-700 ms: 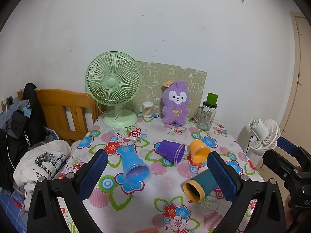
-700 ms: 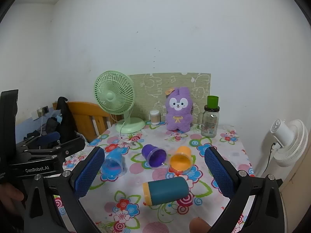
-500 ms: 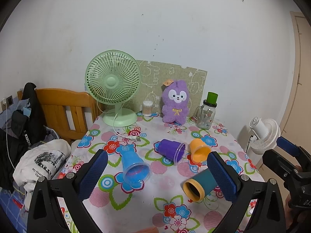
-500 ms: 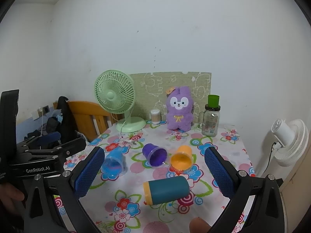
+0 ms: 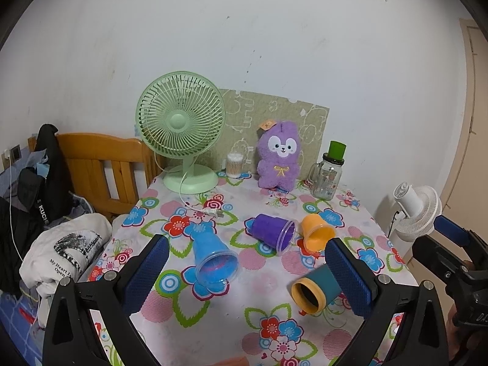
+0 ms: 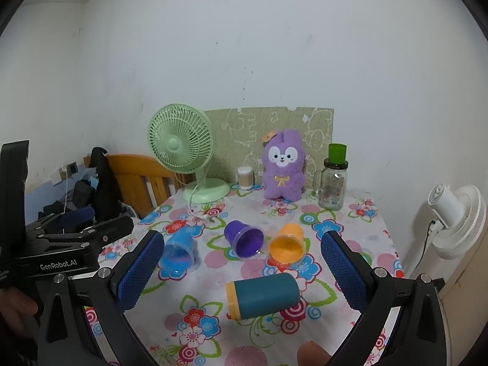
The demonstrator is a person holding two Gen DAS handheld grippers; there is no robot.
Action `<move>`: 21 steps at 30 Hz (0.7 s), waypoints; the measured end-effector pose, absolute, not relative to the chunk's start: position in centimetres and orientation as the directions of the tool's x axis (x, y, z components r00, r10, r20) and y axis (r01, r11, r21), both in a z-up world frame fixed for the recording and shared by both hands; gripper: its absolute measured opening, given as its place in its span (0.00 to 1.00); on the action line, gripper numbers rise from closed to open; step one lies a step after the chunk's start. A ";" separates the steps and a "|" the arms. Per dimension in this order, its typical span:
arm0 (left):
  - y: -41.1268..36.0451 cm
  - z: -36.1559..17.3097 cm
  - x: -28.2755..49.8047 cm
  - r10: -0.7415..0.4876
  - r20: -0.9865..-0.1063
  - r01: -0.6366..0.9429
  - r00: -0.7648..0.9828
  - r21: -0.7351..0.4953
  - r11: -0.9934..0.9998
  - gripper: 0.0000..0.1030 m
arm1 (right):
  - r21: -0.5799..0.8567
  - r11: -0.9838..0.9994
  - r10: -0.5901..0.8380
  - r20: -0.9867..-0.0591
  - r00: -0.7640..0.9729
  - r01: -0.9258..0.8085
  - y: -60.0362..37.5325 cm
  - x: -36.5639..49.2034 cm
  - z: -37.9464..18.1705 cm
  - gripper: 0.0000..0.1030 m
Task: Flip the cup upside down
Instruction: 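Move the right tool toward the blue cup lying on its side, then close the right gripper around the blue cup's body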
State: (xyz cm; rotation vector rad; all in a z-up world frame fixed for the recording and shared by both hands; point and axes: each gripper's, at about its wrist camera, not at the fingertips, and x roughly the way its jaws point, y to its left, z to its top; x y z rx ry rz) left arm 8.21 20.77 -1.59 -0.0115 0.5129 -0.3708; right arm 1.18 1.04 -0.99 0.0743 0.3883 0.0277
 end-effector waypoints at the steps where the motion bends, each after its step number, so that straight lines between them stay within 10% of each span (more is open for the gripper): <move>1: 20.9 -1.7 8.4 -0.349 -0.481 0.343 0.805 -0.104 0.934 1.00 | 0.081 0.997 0.047 -0.383 0.922 -0.017 1.1 1.5 -1.1 1.00; 21: 28.0 -8.0 15.3 -0.225 -0.645 0.164 0.730 -0.155 0.974 1.00 | 0.106 0.979 0.203 -0.614 0.763 -0.175 7.3 14.5 -5.6 1.00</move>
